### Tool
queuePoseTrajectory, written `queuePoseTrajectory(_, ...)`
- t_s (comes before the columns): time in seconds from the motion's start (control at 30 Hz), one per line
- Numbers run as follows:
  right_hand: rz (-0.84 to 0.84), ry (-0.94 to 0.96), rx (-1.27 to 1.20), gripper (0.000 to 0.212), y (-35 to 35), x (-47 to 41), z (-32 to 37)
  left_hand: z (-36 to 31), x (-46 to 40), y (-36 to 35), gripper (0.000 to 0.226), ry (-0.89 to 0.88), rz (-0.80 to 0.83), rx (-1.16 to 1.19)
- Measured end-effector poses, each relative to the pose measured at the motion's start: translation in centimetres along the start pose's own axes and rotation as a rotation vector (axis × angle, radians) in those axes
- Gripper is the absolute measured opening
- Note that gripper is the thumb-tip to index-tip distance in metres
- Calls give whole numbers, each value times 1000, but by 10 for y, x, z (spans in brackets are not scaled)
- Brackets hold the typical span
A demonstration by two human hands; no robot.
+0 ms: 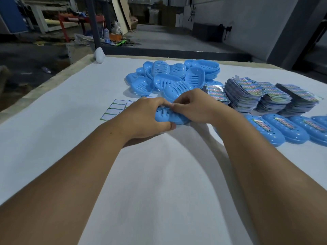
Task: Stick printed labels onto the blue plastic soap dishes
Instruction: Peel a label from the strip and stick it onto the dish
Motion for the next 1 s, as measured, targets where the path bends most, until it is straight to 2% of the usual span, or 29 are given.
queuePoseTrajectory(0.2, 66, 19, -16, 29, 1, 0, -3, 1, 1, 1, 70, 46, 64, -49)
queuePoseTrajectory(0.27, 56, 0, -23, 26, 0, -1, -5, 3, 2, 6, 62, 98, -33, 8)
queuePoseTrajectory(0.33, 52, -37, -11, 24, -1, -3, -7, 9, 3, 18, 38, 185, -212, 32)
queuePoseTrajectory(0.4, 51, -68, -14, 22, -1, -5, -8, 20, 5, 33, 20, 303, -339, -99)
queuePoseTrajectory(0.43, 48, -76, -24, 21, -1, -6, -8, 27, 7, 39, 18, 362, -352, -171)
queuePoseTrajectory(0.47, 41, -77, -35, 20, -1, -6, -8, 34, 9, 43, 20, 412, -322, -223)
queuePoseTrajectory(0.57, -11, -45, -54, 17, 0, -6, -4, 43, 16, 43, 50, 516, -119, -300)
queuePoseTrajectory(0.67, -44, -29, -67, 19, 1, -4, -1, 37, 18, 41, 64, 499, -63, -333)
queuePoseTrajectory(0.9, -85, -4, -49, 23, 2, 1, 2, 27, 19, 41, 64, 496, -120, -181)
queuePoseTrajectory(1.0, -94, 5, -36, 22, 2, 4, 5, 28, 17, 41, 45, 489, -196, -181)
Point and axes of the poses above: each hand's wrist, its own x-axis away from the middle knuckle, its own y-axis out of the back of the hand, z = x × y, the point moved 4 cm from there along -x, towards the middle knuckle, and after that the axes turned 10 degrees about -y, right-handed, at the moved point
